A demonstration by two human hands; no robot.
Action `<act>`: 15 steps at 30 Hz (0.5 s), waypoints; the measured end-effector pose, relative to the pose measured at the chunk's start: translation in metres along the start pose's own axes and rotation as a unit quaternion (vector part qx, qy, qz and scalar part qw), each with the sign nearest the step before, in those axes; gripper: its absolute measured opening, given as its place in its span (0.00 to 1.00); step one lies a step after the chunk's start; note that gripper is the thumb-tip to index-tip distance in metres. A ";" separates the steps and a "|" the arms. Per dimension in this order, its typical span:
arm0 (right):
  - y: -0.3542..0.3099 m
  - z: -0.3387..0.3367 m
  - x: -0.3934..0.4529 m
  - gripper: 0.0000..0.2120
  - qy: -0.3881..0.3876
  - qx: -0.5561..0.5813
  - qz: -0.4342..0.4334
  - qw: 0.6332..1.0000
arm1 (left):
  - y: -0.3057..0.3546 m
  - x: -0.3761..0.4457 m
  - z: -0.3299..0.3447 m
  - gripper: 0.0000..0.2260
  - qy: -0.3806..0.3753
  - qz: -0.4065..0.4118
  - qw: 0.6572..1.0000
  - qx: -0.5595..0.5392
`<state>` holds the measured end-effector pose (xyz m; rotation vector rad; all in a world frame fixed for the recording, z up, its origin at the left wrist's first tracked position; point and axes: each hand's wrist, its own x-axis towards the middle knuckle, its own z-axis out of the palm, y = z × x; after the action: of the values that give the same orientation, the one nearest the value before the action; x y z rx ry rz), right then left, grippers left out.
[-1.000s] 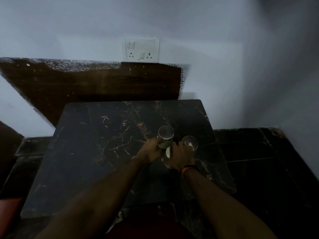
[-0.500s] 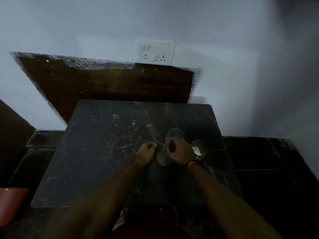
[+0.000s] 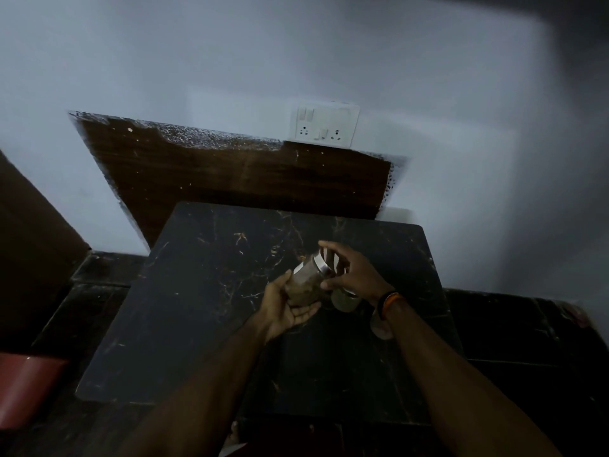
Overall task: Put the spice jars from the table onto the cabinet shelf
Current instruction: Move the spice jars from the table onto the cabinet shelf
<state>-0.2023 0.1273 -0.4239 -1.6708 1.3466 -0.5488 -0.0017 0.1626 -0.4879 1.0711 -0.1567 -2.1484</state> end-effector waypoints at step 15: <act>-0.031 0.010 0.019 0.40 0.148 0.305 0.048 0.939 | 0.010 -0.018 0.038 0.32 -0.153 0.167 0.970 0.086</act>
<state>-0.1721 0.1139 -0.4064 -1.0358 1.2782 -1.0689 -0.0171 0.1590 -0.4472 0.7346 -0.6339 -2.0011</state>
